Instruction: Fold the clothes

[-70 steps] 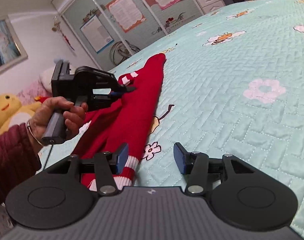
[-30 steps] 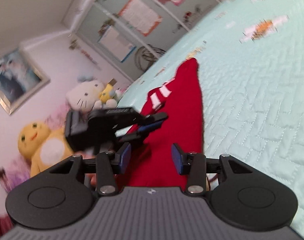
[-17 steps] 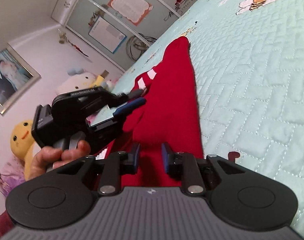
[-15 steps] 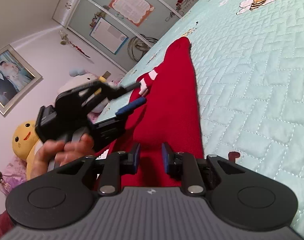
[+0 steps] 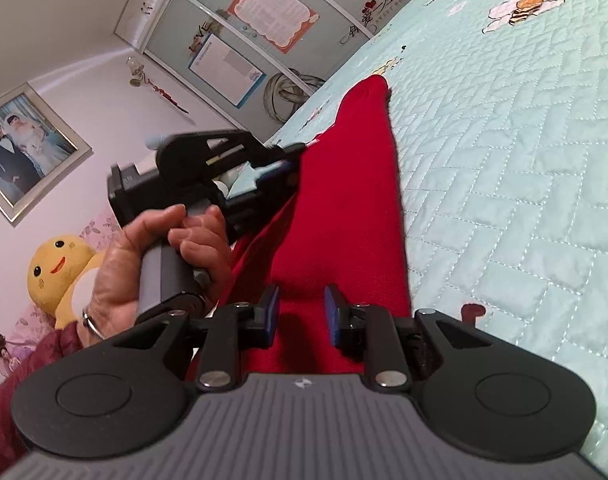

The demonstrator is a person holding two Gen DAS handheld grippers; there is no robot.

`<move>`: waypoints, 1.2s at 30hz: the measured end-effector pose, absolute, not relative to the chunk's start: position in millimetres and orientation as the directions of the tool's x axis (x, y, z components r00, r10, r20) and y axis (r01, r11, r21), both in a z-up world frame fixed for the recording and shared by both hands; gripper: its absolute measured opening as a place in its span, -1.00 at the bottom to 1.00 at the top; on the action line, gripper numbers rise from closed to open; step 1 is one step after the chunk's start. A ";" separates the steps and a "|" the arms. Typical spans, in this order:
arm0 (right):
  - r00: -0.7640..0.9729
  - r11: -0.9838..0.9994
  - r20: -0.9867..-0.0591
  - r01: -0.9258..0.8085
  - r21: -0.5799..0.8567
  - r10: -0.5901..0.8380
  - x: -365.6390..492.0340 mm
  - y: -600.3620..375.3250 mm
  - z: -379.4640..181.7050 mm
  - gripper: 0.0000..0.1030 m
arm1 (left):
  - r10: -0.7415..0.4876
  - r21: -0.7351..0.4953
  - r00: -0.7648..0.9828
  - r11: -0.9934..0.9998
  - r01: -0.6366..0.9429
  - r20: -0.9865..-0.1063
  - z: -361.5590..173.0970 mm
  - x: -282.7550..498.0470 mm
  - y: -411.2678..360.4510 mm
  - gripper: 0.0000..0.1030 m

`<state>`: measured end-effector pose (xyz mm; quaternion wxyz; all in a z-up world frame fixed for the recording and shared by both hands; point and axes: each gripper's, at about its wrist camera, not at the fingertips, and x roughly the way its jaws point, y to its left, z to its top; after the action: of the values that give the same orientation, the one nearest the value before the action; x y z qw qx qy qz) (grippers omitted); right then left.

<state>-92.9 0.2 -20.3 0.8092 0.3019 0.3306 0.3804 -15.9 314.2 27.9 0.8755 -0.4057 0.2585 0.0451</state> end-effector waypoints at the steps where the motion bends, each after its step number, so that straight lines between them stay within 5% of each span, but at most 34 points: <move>1: 0.493 0.535 -0.311 -0.419 0.734 0.813 -93.2 1.4 -19.7 -0.54 | -0.116 -0.652 0.854 0.700 -0.292 -0.507 28.7 -13.2 312.1 -0.83; 6: 0.499 0.563 -0.337 -0.420 0.712 0.798 -94.5 2.9 -19.2 -0.63 | -0.130 -0.534 0.806 0.807 -0.253 -0.578 18.2 -2.9 305.2 -0.72; 14: 0.497 0.540 -0.317 -0.408 0.736 0.808 -92.5 -2.9 -19.6 -0.56 | -0.236 -0.740 0.847 0.627 -0.242 -0.477 25.6 -63.6 335.2 -0.44; 17: 0.479 0.495 -0.284 -0.404 0.769 0.831 -93.6 -10.3 -14.6 -0.30 | -0.267 -0.819 0.877 0.533 -0.210 -0.399 29.7 -114.3 352.0 -0.38; 24: 0.520 0.462 -0.202 -0.437 0.772 0.830 -75.8 -13.2 23.5 -0.28 | -0.161 -0.864 0.922 0.436 -0.254 -0.352 26.0 -220.5 406.5 -0.24; 29: 0.490 0.494 -0.294 -0.350 0.796 0.821 -48.8 8.9 3.2 -0.33 | -0.161 -0.857 0.909 0.430 -0.285 -0.383 12.5 -252.8 409.4 -0.24; 31: 0.465 0.551 -0.377 -0.329 0.767 0.801 -46.5 17.1 -10.6 -0.67 | -0.187 -0.856 0.897 0.427 -0.292 -0.400 6.1 -253.9 404.6 -0.24; 36: 0.474 0.588 -0.392 -0.393 0.707 0.788 -54.0 17.0 0.9 -0.57 | -0.200 -0.856 0.889 0.420 -0.303 -0.413 -3.0 -252.0 408.2 -0.23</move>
<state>-54.0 17.0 0.9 0.8140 0.2725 0.3625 0.3629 -252.0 408.2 -3.0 0.8095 -0.5377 0.2336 0.0319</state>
